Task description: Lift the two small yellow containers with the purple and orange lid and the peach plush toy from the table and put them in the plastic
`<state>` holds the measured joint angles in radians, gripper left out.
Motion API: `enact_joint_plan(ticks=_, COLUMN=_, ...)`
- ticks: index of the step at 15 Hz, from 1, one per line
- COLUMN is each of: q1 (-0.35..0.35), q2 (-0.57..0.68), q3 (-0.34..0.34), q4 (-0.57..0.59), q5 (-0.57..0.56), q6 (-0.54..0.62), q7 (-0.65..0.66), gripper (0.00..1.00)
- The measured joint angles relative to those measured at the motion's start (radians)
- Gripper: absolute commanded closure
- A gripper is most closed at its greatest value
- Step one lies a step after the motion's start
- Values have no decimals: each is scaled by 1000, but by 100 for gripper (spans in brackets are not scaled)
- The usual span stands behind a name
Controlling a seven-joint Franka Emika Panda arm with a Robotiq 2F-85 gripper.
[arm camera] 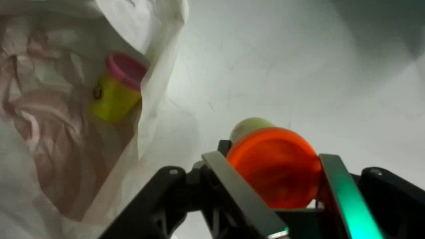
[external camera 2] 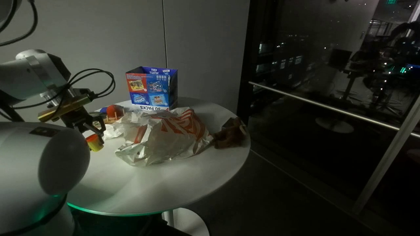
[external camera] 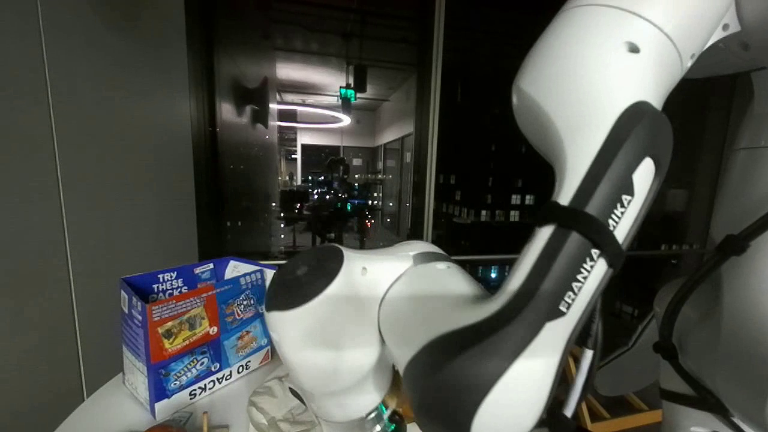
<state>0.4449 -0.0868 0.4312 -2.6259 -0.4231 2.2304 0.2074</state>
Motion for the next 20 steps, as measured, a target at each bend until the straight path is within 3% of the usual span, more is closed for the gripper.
enact_joint_plan(ticks=4, q1=-1, q2=-60, q3=33, q4=-90, q5=-104, q6=-32, q7=225, gripper=79)
enact_joint_plan(ticks=10, q1=-103, q2=-200, q3=13, q4=10, q5=-304, q6=-239, q7=257, gripper=79)
enact_joint_plan(ticks=20, q1=-145, q2=-77, q3=-51, q4=51, q5=-326, q6=-204, q7=280, gripper=79)
